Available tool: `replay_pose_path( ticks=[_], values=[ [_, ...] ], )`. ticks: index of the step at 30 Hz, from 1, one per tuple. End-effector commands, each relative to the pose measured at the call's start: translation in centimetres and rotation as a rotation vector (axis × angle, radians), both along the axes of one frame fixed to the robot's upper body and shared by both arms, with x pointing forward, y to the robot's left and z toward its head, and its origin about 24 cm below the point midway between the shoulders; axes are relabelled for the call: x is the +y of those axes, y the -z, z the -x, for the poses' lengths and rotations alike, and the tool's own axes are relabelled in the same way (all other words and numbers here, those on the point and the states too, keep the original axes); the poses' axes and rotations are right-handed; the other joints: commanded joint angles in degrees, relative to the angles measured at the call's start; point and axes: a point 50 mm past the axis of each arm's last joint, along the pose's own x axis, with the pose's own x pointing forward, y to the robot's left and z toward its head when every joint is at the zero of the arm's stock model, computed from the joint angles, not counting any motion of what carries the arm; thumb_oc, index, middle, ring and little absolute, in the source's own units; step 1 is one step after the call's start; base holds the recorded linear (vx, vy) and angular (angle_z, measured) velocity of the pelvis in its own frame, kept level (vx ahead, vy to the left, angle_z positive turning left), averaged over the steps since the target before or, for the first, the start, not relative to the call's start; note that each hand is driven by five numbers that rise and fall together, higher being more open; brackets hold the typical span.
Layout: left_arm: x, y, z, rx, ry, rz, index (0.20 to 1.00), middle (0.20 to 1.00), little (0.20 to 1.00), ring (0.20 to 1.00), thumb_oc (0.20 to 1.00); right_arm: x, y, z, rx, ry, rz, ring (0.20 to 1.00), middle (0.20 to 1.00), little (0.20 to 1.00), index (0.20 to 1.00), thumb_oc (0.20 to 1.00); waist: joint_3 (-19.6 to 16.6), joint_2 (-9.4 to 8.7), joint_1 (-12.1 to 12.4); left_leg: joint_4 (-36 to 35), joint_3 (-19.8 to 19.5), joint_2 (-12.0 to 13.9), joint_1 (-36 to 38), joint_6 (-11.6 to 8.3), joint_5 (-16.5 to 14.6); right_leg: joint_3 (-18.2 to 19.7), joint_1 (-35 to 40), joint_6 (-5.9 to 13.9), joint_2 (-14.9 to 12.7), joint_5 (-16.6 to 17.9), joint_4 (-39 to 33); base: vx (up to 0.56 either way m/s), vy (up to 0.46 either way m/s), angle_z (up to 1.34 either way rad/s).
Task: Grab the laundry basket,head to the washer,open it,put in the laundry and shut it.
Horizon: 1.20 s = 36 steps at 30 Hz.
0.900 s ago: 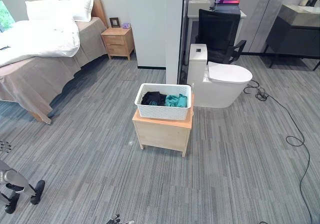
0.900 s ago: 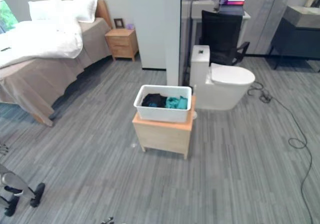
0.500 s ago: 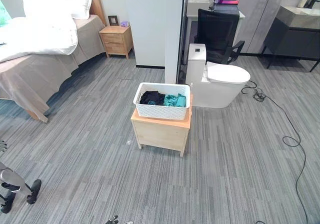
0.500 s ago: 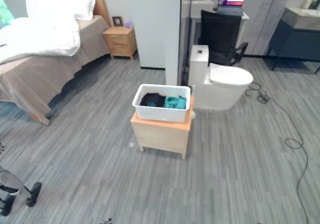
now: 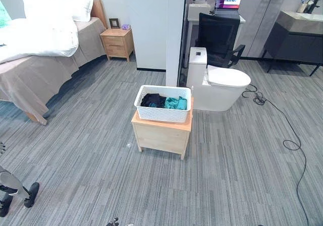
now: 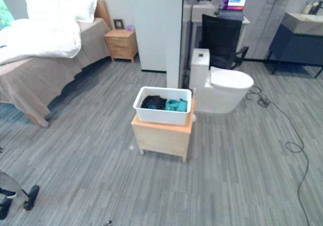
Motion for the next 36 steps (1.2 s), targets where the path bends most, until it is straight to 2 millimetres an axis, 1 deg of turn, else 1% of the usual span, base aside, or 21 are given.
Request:
replay_pose_path(
  ticks=[1,6,11,13,15,17,19,20,21,22,23,25,27,29,30,31,32,33,34,35,36],
  values=[
    [-0.6,-0.1,-1.4,-0.034,-0.002,0.011,1.0,1.0,1.0,1.0,1.0,-0.5,0.0,0.9,0.056,-0.022,0.015,1.0,1.0,1.0,1.0,1.0,-0.76,-0.54,-0.02,0.13,1.25,3.08,-2.01,-2.83,-1.27,1.56,-0.27,5.07,-6.03,-1.58,-0.08,0.0,0.0,0.0],
    [-0.5,-0.1,-1.5,-0.037,-0.019,0.01,1.0,1.0,1.0,1.0,1.0,-0.7,-0.1,0.8,0.053,-0.015,0.019,1.0,1.0,1.0,1.0,1.0,-0.51,-0.61,0.17,0.13,1.4,3.02,-1.88,-2.63,-1.55,1.8,-0.49,5.32,-6.17,-1.28,-0.08,0.0,0.006,0.0],
    [-0.3,-0.2,-1.6,-0.049,-0.04,0.01,1.0,1.0,1.0,1.0,1.0,-1.1,-0.2,0.3,0.03,0.012,0.027,1.0,1.0,1.0,1.0,1.0,-0.05,-0.68,0.6,0.13,1.76,2.57,-1.69,-1.9,-1.85,2.04,-0.62,5.83,-6.71,-0.72,-0.08,0.02,0.057,-0.09],
    [0.0,-0.3,-1.8,-0.06,-0.056,0.005,1.0,1.0,1.0,1.0,1.0,-1.5,-0.4,-0.1,0.005,0.054,0.033,1.0,1.0,1.0,1.0,1.0,0.49,-0.9,0.83,0.76,2.24,1.78,-1.79,-1.11,-2.09,2.29,-0.66,6.3,-7.66,-0.62,0.73,0.05,0.133,-0.07],
    [0.2,-0.3,-1.9,-0.063,-0.054,-0.001,1.0,1.0,1.0,1.0,1.0,-1.9,-0.5,-0.5,-0.013,0.087,0.038,1.0,1.0,1.0,1.0,1.0,0.7,-1.1,0.83,3.11,2.37,1.16,-2.99,-0.42,-3.43,2.54,-1.49,6.68,-8.6,-0.86,2.58,0.04,0.148,-0.09],
    [0.4,-0.5,-2.6,-0.079,-0.032,-0.005,1.0,1.0,1.0,1.0,1.0,-2.2,-0.6,-0.8,-0.04,0.137,0.043,1.0,1.0,1.0,1.0,1.0,1.21,-1.08,0.34,5.49,1.86,0.76,-4.13,0.71,-4.71,3.85,-3.94,6.56,-9.05,-1.79,7.98,0.04,0.154,-0.09],
    [0.7,-0.8,-3.4,-0.106,-0.024,-0.007,1.0,1.0,1.0,1.0,1.0,-2.4,-0.7,-1.3,-0.068,0.18,0.039,1.0,1.0,1.0,1.0,1.0,2.56,-0.79,-0.31,7.34,1.14,0.63,-4.71,2.11,-5.54,6.4,-8.67,6.06,-8.08,-2.45,18.14,0.01,0.138,-0.11],
    [1.2,-0.9,-3.3,-0.099,-0.012,-0.022,1.0,1.0,1.0,1.0,1.0,-2.9,-1.2,-3.6,-0.118,0.191,0.03,1.0,1.0,1.0,1.0,1.0,3.0,-0.91,-0.33,8.07,0.85,0.83,-4.94,2.65,-6.01,7.15,-11.14,6.07,-7.22,-2.34,23.0,0.01,0.076,-0.08],
    [1.2,-0.9,-3.3,-0.099,-0.012,-0.022,1.0,1.0,1.0,1.0,1.0,-2.9,-1.2,-3.6,-0.118,0.191,0.03,1.0,1.0,1.0,1.0,1.0,2.97,-0.91,-0.32,8.07,0.86,0.83,-4.97,2.65,-6.01,7.15,-11.18,6.07,-7.22,-2.34,23.01,0.03,0.07,-0.03],
    [1.5,-1.2,-4.0,-0.118,-0.008,-0.025,1.0,1.0,1.0,1.0,1.0,-2.7,-1.5,-5.3,-0.192,0.189,0.019,1.0,1.0,1.0,1.0,1.0,3.94,-0.54,-0.13,8.43,0.58,1.2,-4.76,2.99,-6.38,6.57,-14.65,6.29,-6.76,-2.02,27.46,0.15,0.065,-0.01],
    [1.8,-1.4,-4.2,-0.143,-0.044,-0.023,1.0,1.0,1.0,1.0,1.0,-2.4,-1.6,-6.4,-0.241,0.203,-0.009,1.0,1.0,1.0,1.0,1.0,4.33,-0.5,-0.33,7.16,0.27,0.98,-2.77,3.15,-6.99,5.58,-18.96,6.37,-5.92,-1.33,29.09,0.28,0.049,-0.15],
    [2.4,-1.8,-4.7,-0.178,-0.066,-0.029,1.0,1.0,1.0,1.0,1.0,-2.4,-2.1,-7.4,-0.311,0.222,-0.028,1.0,1.0,1.0,1.0,1.0,4.23,-0.97,-1.19,5.13,-0.75,0.37,0.14,2.75,-7.69,6.46,-20.53,5.79,-4.17,-1.12,22.65,0.34,-0.033,-0.11],
    [2.4,-2.2,-5.8,-0.217,-0.066,-0.036,1.0,1.0,1.0,1.0,1.0,-2.8,-2.6,-8.2,-0.36,0.24,-0.024,1.0,1.0,1.0,1.0,1.0,5.34,-1.17,-2.55,3.92,-1.59,0.17,2.76,2.25,-8.99,9.06,-22.94,6.32,-3.07,1.75,15.86,0.32,-0.09,0.33],
    [2.4,-2.5,-6.8,-0.247,-0.052,-0.045,1.0,1.0,1.0,1.0,1.0,-3.1,-2.8,-8.3,-0.377,0.248,-0.018,1.0,1.0,1.0,1.0,1.0,5.39,-1.71,-3.9,3.18,-2.74,-0.36,5.16,1.58,-10.71,12.36,-25.01,7.36,-3.39,5.09,7.87,0.34,-0.111,0.26],
    [2.4,-2.5,-6.8,-0.247,-0.052,-0.044,1.0,1.0,1.0,1.0,1.0,-3.1,-2.8,-8.3,-0.377,0.248,-0.018,1.0,1.0,1.0,1.0,1.0,5.67,-1.46,-3.97,3.1,-2.82,-0.09,5.58,1.55,-10.82,12.14,-24.42,7.34,-3.19,5.17,7.51,0.48,-0.151,0.33],
    [2.2,-2.5,-7.0,-0.246,-0.043,-0.046,1.0,1.0,1.0,1.0,1.0,-3.3,-2.8,-7.9,-0.368,0.232,-0.009,1.0,1.0,1.0,1.0,1.0,5.19,-1.84,-4.77,2.46,-3.43,-0.16,8.54,0.97,-12.65,11.14,-25.75,7.96,-3.55,7.34,4.68,0.44,-0.149,0.45],
    [2.1,-2.5,-7.1,-0.247,-0.034,-0.042,1.0,1.0,1.0,1.0,1.0,-3.4,-2.9,-7.7,-0.374,0.224,-0.009,1.0,1.0,1.0,1.0,1.0,4.87,-1.85,-5.2,2.31,-3.71,0.08,9.7,0.71,-13.55,10.09,-24.95,7.76,-3.61,7.51,4.53,0.6,-0.219,0.68],
    [2.0,-2.4,-7.0,-0.238,-0.028,-0.046,1.0,1.0,1.0,1.0,1.0,-3.6,-2.9,-7.3,-0.372,0.234,-0.01,1.0,1.0,1.0,1.0,1.0,4.43,-2.08,-6.0,3.53,-4.47,0.18,10.45,0.66,-14.75,10.79,-25.56,7.12,-3.43,8.41,6.44,0.49,-0.214,0.7],
    [1.9,-2.3,-6.9,-0.232,-0.027,-0.045,1.0,1.0,1.0,1.0,1.0,-3.7,-2.8,-6.7,-0.36,0.241,-0.012,1.0,1.0,1.0,1.0,1.0,3.72,-1.9,-6.62,5.43,-4.38,1.2,11.1,-0.02,-14.79,10.4,-25.38,6.42,-2.73,7.8,7.94,0.56,-0.289,0.74],
    [1.8,-2.2,-6.7,-0.216,-0.028,-0.055,1.0,1.0,1.0,1.0,1.0,-3.8,-2.6,-5.9,-0.336,0.263,-0.008,1.0,1.0,1.0,1.0,1.0,3.14,-1.38,-7.44,10.56,-4.79,2.93,10.51,-1.5,-12.69,10.6,-24.49,5.29,-1.15,6.88,10.12,0.47,-0.29,0.75],
    [1.9,-2.2,-6.8,-0.215,-0.026,-0.055,1.0,1.0,1.0,1.0,1.0,-3.7,-2.4,-5.6,-0.328,0.275,-0.008,1.0,1.0,1.0,1.0,1.0,3.02,-1.76,-7.46,15.1,-3.14,3.63,8.62,-2.55,-10.45,10.41,-23.51,4.89,-1.06,6.5,10.4,0.28,-0.194,0.96]
  ],
)
